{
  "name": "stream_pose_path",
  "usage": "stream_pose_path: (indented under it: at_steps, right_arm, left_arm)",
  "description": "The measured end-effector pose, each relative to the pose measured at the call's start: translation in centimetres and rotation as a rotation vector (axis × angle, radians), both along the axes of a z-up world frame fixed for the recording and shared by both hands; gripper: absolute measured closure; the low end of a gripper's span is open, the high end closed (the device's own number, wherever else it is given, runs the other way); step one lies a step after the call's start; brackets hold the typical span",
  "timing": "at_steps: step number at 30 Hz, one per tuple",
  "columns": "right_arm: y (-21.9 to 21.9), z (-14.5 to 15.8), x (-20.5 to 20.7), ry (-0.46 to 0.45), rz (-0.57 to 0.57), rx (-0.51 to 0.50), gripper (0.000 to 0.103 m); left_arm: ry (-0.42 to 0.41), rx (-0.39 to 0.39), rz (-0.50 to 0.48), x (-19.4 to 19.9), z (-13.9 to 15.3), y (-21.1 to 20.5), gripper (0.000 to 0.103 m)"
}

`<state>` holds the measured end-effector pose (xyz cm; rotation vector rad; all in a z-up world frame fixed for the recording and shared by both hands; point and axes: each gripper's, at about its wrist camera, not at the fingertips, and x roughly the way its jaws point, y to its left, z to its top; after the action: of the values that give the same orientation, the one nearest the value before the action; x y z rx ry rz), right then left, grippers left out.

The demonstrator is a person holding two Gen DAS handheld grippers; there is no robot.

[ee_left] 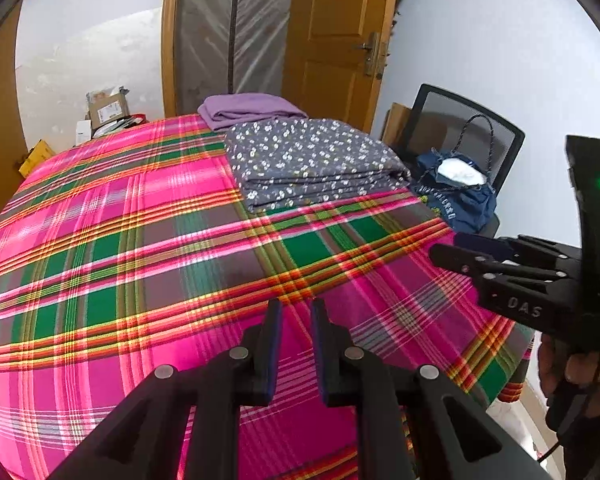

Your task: Fold clothes

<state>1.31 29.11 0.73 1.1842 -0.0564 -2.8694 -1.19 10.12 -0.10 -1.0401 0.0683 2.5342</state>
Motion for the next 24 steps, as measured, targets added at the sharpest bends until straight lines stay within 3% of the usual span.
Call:
stream_pose_path:
  at_steps: [12,24]
  right_arm:
    - [-0.71,0.28,-0.60,-0.001,0.017,0.016,0.063]
    - [-0.52,0.46,-0.59,-0.001,0.013,0.023,0.063]
  left_arm:
    - [-0.028,0.076,-0.045,-0.10,0.29,0.13,0.088]
    - [0.028,0.035,-0.028,0.42,0.70,0.70,0.088]
